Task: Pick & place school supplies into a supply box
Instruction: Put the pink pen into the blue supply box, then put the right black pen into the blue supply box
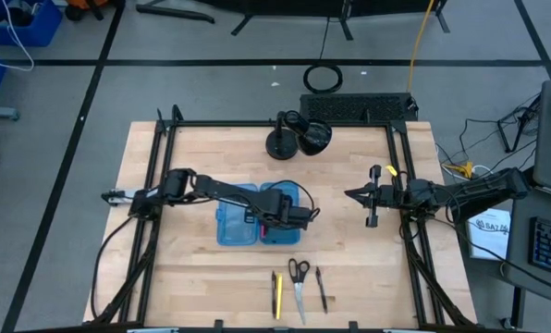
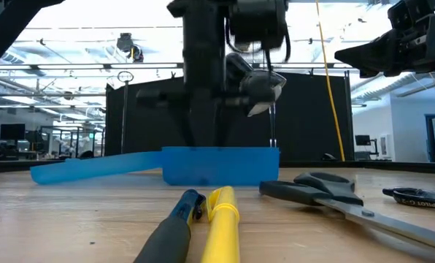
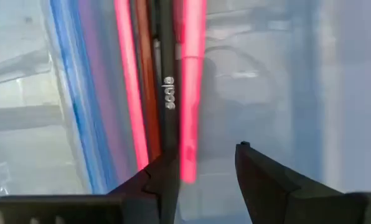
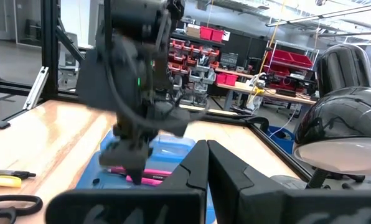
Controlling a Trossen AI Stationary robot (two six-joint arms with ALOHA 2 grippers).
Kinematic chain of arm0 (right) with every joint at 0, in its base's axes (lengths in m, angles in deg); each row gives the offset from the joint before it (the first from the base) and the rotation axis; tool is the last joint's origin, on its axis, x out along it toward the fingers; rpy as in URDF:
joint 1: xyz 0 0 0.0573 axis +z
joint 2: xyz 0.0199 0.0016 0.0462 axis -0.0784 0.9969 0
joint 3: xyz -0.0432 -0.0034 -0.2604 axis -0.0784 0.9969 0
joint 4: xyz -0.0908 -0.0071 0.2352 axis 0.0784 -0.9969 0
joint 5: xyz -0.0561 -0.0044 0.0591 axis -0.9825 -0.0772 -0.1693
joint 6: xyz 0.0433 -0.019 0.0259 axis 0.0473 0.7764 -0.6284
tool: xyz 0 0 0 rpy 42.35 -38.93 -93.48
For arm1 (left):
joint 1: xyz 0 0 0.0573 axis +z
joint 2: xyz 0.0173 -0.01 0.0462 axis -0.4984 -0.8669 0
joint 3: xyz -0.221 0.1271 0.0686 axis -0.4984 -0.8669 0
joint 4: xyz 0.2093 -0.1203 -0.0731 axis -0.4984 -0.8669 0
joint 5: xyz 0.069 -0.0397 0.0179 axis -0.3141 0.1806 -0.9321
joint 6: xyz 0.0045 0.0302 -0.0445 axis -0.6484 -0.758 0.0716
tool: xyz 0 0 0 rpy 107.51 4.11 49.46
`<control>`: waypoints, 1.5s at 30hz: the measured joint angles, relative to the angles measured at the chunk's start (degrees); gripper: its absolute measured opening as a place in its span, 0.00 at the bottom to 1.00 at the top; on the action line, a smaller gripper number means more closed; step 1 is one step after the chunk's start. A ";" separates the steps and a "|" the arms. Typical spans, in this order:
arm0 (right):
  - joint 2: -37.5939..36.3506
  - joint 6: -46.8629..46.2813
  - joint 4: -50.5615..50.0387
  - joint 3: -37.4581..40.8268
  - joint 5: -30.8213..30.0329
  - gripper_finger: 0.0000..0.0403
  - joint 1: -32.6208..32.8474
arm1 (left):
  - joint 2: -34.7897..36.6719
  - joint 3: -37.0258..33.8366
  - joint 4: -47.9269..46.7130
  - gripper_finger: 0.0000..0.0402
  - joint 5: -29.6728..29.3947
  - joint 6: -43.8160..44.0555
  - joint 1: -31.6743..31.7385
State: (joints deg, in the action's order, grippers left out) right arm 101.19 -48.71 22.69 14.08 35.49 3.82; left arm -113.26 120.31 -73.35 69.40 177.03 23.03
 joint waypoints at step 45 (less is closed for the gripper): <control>0.76 -4.40 0.82 0.02 10.14 0.00 0.04 | 1.70 0.74 34.00 0.02 -29.85 -63.41 -32.61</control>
State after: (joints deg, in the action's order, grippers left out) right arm 101.94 -53.11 23.51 14.09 45.63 3.87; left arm -111.56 121.05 -39.34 39.55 113.62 -9.58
